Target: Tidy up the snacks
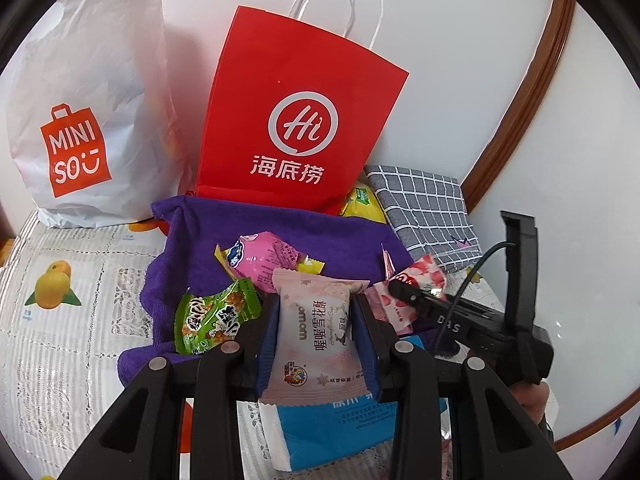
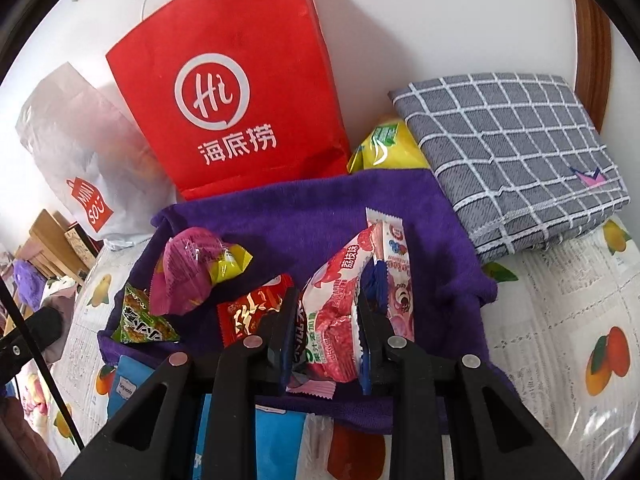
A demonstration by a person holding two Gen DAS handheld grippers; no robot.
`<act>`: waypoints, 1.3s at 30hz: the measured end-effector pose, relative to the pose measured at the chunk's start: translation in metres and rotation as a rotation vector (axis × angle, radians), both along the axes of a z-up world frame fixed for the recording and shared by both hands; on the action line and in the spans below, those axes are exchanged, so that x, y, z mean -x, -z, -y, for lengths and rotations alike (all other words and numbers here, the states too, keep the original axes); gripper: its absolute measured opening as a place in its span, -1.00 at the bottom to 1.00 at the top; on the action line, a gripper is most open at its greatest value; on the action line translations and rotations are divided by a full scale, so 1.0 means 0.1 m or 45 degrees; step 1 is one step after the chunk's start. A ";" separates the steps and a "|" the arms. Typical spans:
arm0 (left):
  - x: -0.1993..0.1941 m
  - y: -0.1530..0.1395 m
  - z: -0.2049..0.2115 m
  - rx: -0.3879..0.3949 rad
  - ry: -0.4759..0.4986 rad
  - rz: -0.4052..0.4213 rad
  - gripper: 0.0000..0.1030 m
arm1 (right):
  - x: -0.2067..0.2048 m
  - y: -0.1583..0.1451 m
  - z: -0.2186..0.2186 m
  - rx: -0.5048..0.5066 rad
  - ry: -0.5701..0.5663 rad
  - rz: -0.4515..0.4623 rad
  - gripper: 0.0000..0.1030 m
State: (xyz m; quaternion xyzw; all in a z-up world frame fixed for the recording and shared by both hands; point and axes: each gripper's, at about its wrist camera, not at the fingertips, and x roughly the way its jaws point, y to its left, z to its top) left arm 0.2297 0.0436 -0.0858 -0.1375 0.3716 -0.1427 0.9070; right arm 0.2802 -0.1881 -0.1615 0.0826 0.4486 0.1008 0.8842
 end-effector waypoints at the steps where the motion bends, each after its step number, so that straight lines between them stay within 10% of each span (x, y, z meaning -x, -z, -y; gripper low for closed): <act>1: 0.00 0.00 0.00 0.001 0.001 0.000 -0.34 | 0.00 0.01 -0.01 0.007 -0.002 -0.006 -0.51; 26: -0.01 0.00 -0.01 0.018 0.010 -0.012 -0.34 | -0.07 0.08 -0.16 0.036 -0.045 -0.037 -0.39; 39: -0.02 0.01 -0.03 0.018 0.006 -0.022 -0.34 | 0.01 -0.03 -0.16 0.021 -0.041 0.028 0.02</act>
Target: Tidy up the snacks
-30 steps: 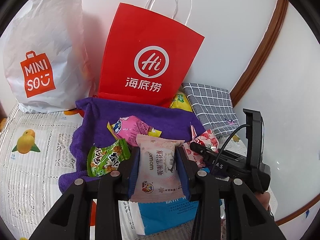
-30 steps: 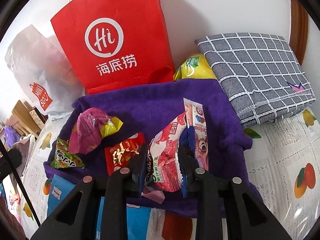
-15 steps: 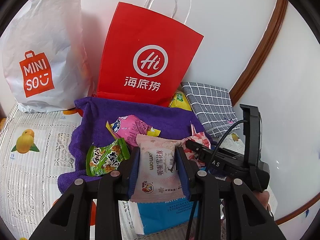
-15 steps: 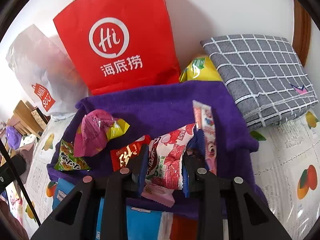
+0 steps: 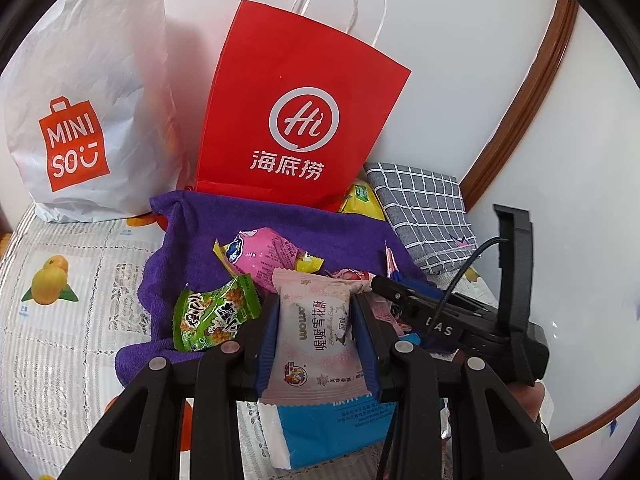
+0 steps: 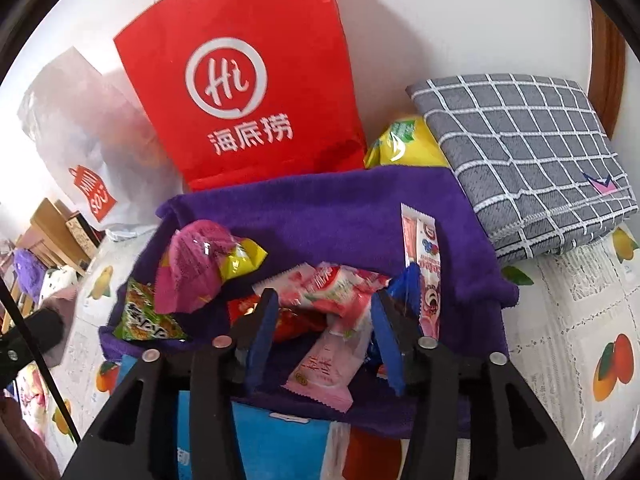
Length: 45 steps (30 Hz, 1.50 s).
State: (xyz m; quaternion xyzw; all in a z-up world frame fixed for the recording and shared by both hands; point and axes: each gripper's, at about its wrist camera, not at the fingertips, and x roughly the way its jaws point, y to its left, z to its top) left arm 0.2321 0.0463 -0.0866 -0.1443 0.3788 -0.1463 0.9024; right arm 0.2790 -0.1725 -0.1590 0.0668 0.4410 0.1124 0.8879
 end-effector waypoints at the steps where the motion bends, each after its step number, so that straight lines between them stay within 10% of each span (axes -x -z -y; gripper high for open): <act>1: 0.00 0.00 0.00 -0.001 0.001 0.001 -0.34 | 0.01 -0.02 -0.01 0.004 0.002 0.011 0.02; 36: -0.06 0.08 -0.14 0.023 -0.049 -0.024 -0.34 | 0.25 -0.21 0.19 -0.037 0.070 0.109 0.02; 45: -0.27 0.17 -0.02 0.007 -0.031 -0.102 -0.34 | 0.34 -0.25 0.16 0.118 0.050 0.158 0.02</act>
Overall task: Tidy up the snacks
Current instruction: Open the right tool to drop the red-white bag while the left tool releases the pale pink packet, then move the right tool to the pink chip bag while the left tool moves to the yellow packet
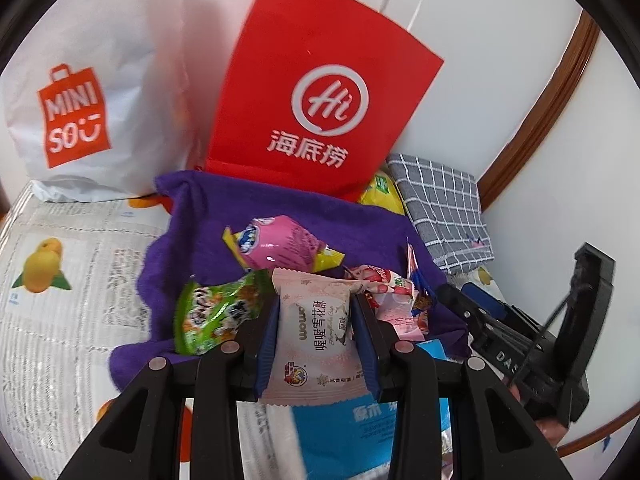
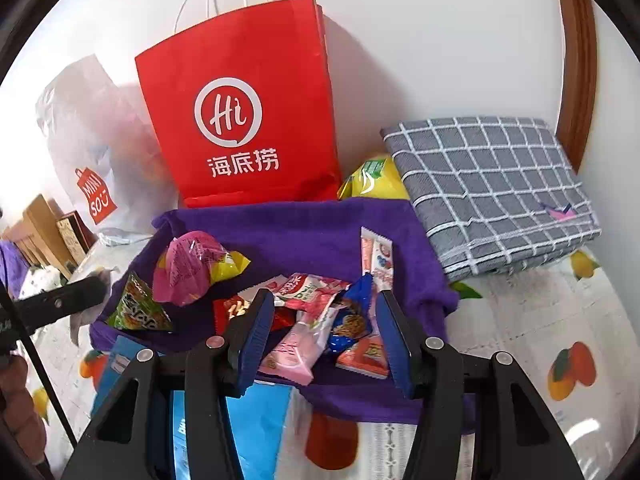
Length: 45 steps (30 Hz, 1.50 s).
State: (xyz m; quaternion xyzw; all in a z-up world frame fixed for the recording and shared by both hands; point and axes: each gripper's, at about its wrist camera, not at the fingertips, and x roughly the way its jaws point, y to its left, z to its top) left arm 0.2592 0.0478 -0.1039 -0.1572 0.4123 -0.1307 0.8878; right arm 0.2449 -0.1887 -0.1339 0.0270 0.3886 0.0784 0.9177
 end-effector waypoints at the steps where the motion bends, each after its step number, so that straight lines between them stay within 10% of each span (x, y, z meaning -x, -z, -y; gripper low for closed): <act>1: -0.04 -0.01 0.05 -0.018 0.008 -0.003 -0.34 | 0.00 -0.01 0.01 0.002 0.003 -0.001 0.02; 18: -0.64 0.16 0.63 -0.282 0.044 -0.064 -0.33 | 0.07 -0.04 -0.03 -0.076 -0.040 -0.029 0.02; 29: -0.65 0.23 0.58 -0.236 0.034 -0.095 -0.25 | 0.05 -0.03 0.04 -0.105 -0.017 -0.042 0.02; 33: -0.59 0.18 0.51 -0.094 0.073 -0.058 0.28 | 0.03 -0.01 0.07 -0.122 -0.011 -0.045 0.02; 45: -0.07 -0.07 0.20 -0.076 0.023 0.017 0.28 | 0.12 -0.12 0.14 -0.207 -0.074 -0.021 0.02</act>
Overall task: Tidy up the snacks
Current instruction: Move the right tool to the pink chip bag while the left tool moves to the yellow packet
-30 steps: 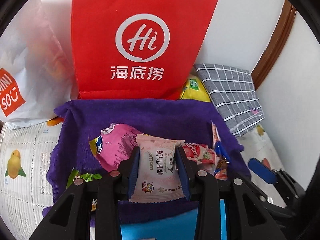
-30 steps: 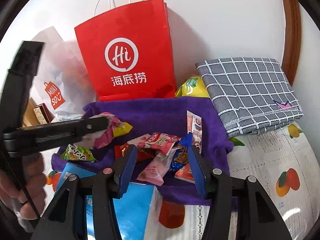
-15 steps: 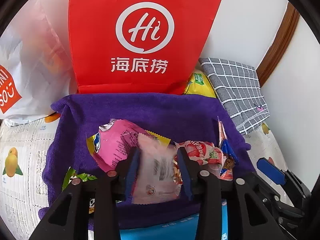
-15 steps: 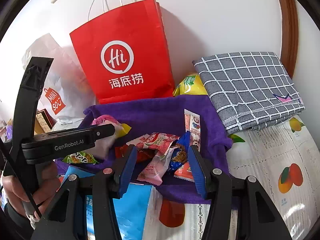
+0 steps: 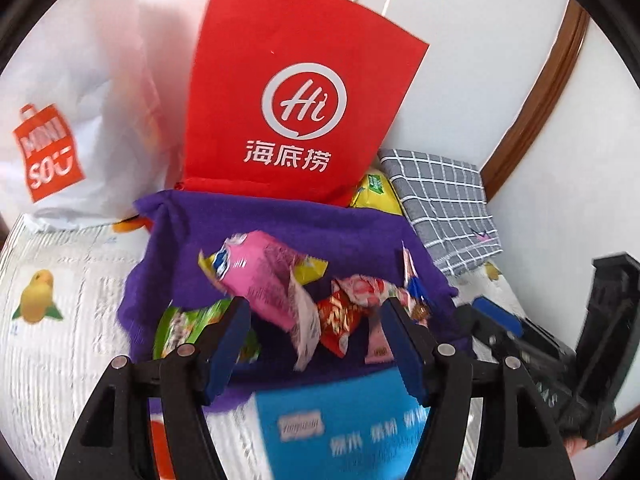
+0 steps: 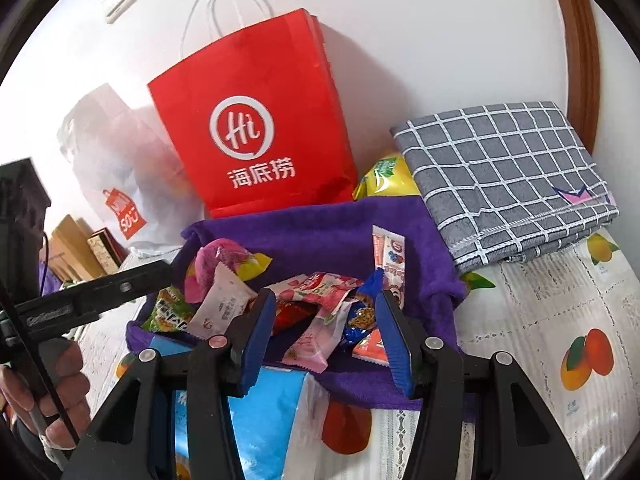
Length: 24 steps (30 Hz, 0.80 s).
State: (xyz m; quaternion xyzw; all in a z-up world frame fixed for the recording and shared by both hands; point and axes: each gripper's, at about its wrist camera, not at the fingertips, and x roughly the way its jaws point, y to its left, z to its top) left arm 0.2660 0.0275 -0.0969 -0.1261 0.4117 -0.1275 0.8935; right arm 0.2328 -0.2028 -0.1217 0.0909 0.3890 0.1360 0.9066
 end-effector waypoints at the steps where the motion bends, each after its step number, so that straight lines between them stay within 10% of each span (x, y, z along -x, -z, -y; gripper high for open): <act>1: 0.07 0.00 -0.04 0.000 0.002 -0.010 0.28 | 0.04 -0.02 0.01 -0.005 -0.005 0.002 0.02; 24: 1.24 0.27 -0.50 -0.022 -0.023 -0.101 0.29 | 1.46 0.17 -0.10 -0.079 -0.093 -0.240 0.13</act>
